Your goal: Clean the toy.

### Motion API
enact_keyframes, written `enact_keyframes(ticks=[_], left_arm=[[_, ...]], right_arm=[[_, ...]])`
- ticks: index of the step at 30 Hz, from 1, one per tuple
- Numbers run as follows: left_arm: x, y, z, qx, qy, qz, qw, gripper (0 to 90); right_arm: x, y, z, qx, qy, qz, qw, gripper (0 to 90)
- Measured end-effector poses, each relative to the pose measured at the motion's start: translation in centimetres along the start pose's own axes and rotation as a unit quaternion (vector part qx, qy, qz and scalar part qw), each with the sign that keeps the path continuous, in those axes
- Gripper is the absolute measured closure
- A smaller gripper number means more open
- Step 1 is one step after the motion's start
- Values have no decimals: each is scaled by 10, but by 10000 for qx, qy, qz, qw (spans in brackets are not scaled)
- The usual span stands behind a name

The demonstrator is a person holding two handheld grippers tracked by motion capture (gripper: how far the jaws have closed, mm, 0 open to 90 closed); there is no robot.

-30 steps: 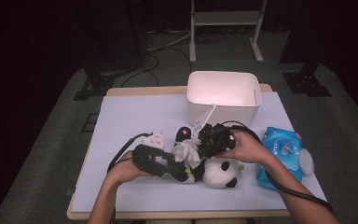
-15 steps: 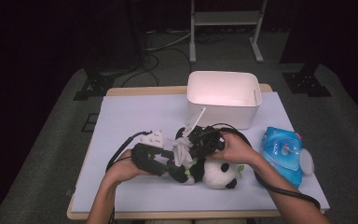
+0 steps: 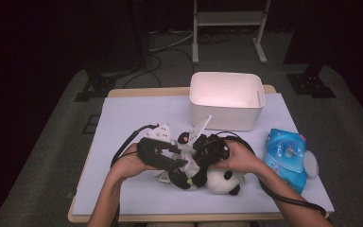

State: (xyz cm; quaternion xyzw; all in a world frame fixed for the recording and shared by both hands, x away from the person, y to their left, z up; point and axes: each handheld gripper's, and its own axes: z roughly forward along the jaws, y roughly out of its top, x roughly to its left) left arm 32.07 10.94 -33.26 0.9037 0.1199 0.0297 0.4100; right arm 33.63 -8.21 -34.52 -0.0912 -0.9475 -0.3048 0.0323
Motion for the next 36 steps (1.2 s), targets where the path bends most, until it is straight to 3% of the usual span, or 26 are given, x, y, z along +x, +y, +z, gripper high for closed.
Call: enact_keyframes(ticks=[3, 7, 12, 22, 27, 36], left_arm=[[1, -2, 10, 0, -106, -77, 9999, 687], [3, -7, 15, -33, -167, -137, 9998, 745], [2, -10, 20, 25, -162, -177, 9997, 749], [2, -11, 24, 44, -146, -162, 9998, 769], [0, -9, 18, -27, -177, -151, 9997, 747], [1, -4, 5, -256, -21, -140, 9996, 596]], right_arm=[[2, -4, -3, -93, -15, 24, 10000, 800], [4, -9, -7, -149, -52, 48, 9999, 755], [9, -13, -16, -153, -161, 41, 9997, 691], [12, -21, -33, -203, -234, 90, 9995, 669], [10, -24, -33, -173, -216, 148, 9995, 803], [6, -15, -23, -169, -64, 147, 9997, 837]])
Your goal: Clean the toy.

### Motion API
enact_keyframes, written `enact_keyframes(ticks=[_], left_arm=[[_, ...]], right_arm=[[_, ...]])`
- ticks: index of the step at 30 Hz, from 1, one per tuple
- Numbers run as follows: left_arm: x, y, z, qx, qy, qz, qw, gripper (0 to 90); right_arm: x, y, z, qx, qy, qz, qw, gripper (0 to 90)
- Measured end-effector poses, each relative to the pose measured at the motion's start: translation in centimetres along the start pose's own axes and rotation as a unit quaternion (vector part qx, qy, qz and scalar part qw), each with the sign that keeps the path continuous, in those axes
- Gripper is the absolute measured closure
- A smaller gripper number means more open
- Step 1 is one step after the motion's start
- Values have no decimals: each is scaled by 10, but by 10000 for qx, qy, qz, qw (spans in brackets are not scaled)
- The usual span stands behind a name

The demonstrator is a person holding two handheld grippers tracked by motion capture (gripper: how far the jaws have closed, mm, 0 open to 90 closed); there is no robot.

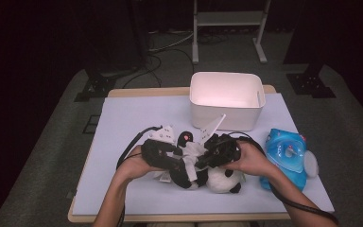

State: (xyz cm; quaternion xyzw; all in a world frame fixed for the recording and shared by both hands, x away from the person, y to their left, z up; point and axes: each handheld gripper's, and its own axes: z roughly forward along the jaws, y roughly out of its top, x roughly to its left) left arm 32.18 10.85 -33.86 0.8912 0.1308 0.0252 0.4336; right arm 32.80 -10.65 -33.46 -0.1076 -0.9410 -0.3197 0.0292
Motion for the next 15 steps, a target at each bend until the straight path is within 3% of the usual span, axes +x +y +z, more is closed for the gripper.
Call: enact_keyframes(ticks=[4, 9, 15], left_arm=[[-1, 2, 3, -42, 24, -16, 10000, 594], [2, -1, 7, -82, -31, -1, 10000, 841], [5, -2, 8, -122, -61, -73, 9999, 869]], right_arm=[[2, 5, 6, -3, 122, -110, 9999, 835], [2, 4, 6, -48, 171, -63, 9998, 776], [2, -2, -2, -116, 37, -52, 9999, 694]])
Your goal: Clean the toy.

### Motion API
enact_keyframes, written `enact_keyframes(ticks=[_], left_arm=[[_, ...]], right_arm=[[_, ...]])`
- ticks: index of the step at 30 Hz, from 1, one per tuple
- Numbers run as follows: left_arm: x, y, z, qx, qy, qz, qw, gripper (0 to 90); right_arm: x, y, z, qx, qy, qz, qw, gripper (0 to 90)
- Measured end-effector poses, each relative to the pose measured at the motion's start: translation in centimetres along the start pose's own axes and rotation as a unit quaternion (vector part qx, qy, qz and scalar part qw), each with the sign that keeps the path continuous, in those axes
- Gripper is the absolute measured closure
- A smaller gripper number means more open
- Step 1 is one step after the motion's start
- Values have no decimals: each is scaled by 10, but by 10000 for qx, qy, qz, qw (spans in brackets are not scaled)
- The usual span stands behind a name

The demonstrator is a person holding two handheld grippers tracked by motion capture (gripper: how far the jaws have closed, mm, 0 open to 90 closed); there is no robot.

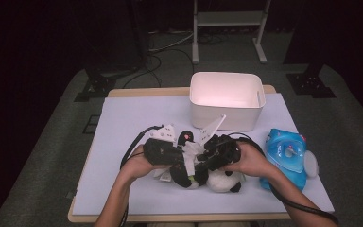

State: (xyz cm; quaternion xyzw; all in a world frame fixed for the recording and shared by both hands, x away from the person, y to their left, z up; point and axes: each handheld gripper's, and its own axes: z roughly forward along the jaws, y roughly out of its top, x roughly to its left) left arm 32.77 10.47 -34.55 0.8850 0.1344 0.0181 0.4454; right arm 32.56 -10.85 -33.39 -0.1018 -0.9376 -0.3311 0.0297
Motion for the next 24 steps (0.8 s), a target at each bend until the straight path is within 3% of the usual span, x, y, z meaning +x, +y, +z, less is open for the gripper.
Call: enact_keyframes(ticks=[11, 16, 19, 24], left_arm=[[3, -6, 3, 218, 67, -100, 9997, 860], [3, -6, 4, 246, 45, -77, 9997, 852], [2, -7, 4, 238, 48, -50, 9997, 843], [2, -8, 4, 216, 71, -95, 9997, 833]], right_arm=[[-2, -3, -23, -155, -263, 17, 9995, 628], [-7, -1, -35, -310, -559, 49, 9979, 576], [-11, 2, -33, -208, -727, 71, 9971, 541], [-12, 11, -13, -94, -414, 9, 9991, 500]])
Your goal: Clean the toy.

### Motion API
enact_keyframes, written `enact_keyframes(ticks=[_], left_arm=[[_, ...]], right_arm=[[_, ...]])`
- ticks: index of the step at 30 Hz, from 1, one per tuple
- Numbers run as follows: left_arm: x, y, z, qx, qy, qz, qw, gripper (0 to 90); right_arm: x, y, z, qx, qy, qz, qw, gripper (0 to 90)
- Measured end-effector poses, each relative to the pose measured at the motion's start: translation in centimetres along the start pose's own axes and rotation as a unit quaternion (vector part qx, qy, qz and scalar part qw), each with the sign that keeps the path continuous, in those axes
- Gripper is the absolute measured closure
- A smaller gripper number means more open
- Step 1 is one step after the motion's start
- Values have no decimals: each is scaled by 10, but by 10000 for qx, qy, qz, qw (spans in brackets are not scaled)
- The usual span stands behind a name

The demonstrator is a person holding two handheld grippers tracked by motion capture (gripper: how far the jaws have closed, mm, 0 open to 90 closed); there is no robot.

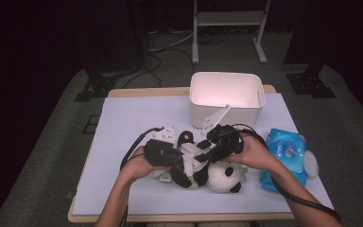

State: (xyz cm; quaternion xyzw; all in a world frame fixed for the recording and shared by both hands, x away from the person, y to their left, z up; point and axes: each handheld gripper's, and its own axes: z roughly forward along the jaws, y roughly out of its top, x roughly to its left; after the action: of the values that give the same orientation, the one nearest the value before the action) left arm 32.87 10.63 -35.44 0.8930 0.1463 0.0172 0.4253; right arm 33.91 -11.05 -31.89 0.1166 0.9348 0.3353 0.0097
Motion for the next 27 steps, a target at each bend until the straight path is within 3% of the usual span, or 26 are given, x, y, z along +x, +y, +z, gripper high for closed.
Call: enact_keyframes(ticks=[4, 7, 11, 27], left_arm=[[0, -2, -2, 30, 51, -20, 10000, 820], [0, -5, -2, 57, 70, -66, 9999, 786], [1, -11, -10, 71, 131, -220, 9996, 596], [-1, -21, -12, 25, 68, -310, 9995, 570]], right_arm=[[6, 6, 19, 209, 64, -135, 9997, 494], [8, 8, 26, 316, -42, -189, 9993, 624], [6, 8, 27, 411, 74, -155, 9990, 748], [-4, 28, 23, 630, -222, -138, 9977, 794]])
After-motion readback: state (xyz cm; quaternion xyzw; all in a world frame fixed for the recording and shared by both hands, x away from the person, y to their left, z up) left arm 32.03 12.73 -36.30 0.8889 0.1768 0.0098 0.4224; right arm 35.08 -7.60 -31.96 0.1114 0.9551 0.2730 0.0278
